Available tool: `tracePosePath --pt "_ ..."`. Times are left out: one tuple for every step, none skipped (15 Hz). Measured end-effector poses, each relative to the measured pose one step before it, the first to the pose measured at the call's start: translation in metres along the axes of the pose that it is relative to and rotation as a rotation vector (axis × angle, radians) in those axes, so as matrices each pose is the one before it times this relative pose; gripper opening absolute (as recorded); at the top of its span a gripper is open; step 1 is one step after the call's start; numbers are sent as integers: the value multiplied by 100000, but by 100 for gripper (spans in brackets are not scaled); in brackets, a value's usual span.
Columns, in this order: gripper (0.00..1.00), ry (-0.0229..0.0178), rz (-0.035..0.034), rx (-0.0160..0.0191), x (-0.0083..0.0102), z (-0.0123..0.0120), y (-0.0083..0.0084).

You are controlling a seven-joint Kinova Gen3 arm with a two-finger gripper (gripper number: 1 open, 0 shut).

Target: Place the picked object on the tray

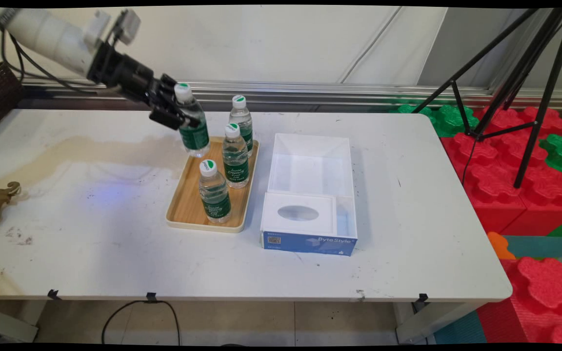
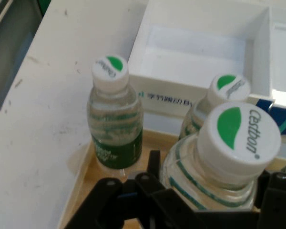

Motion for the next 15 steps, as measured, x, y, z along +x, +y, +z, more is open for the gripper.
tracePosePath --pt "0 -439 -334 242 -700 673 -119" --pt "0 -404 -495 196 -742 743 -120" --pt "0 -301 -416 62 -643 713 -97" --pt "0 -100 -360 -78 -461 585 -56" --pt "0 -53 -159 -67 -275 379 -34" --pt "0 -6 -239 -113 -333 554 -62" --pt "0 -88 -258 -78 -380 565 -66" --pt "0 -74 -231 -27 -334 488 -61" --pt "0 -55 -142 94 -265 353 -62" --pt "0 -90 -69 134 -261 376 -92" --pt "0 -53 -103 290 -226 301 -117" --pt "0 -23 67 317 -157 216 -120" --pt "100 52 77 420 -159 141 -113" --pt "100 34 143 364 -111 107 -134" --pt "100 12 -14 114 -19 42 -90"
